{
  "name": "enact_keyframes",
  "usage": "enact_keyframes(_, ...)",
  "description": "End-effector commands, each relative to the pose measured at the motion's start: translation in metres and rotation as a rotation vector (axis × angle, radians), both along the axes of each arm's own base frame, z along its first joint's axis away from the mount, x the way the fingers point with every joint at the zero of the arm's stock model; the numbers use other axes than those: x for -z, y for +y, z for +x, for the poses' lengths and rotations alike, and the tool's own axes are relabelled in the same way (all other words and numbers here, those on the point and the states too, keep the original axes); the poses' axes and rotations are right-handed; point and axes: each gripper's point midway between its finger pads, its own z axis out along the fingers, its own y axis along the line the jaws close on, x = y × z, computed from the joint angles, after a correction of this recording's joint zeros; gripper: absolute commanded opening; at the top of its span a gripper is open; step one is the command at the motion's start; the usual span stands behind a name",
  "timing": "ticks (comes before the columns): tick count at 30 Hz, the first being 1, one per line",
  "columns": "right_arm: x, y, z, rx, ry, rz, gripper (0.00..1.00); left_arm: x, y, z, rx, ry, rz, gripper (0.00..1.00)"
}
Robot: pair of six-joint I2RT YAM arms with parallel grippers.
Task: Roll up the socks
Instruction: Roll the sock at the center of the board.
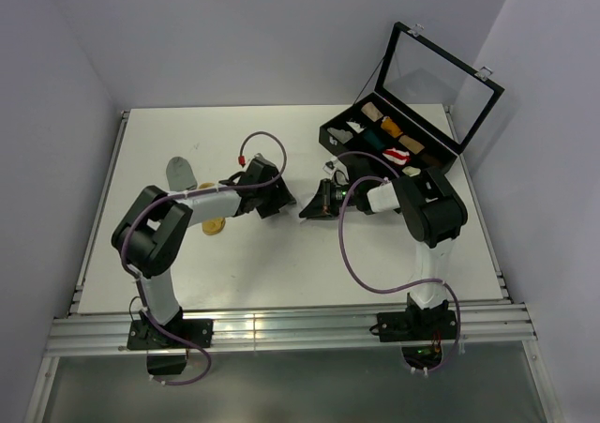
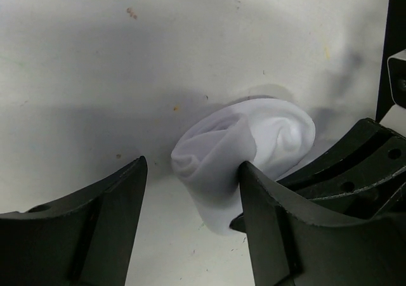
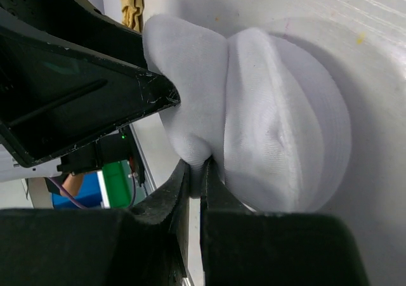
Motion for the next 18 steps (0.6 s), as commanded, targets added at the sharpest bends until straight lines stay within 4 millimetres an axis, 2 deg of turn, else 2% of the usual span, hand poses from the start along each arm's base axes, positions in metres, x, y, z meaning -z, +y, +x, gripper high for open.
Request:
enact_keyframes(1, 0.055, -0.024, -0.017, 0.078, 0.147, -0.179, 0.00, 0.001, -0.007, 0.010, 0.030, -0.030, 0.007, 0.65)
enact_keyframes(6, 0.066, -0.030, -0.018, 0.112, 0.167, -0.230, 0.00, 0.015, -0.009, 0.001, 0.055, 0.011, 0.001, 0.64)
enact_keyframes(9, 0.072, -0.035, -0.018, 0.131, 0.178, -0.263, 0.00, 0.018, -0.009, -0.003, 0.068, 0.020, -0.002, 0.69)
enact_keyframes(13, 0.077, -0.041, -0.016, 0.163, 0.191, -0.295, 0.00, 0.010, -0.009, -0.005, 0.078, -0.007, -0.009, 0.74)
enact_keyframes(18, 0.081, -0.048, -0.013, 0.195, 0.208, -0.311, 0.00, 0.005, -0.005, -0.003, 0.085, -0.053, -0.004, 0.74)
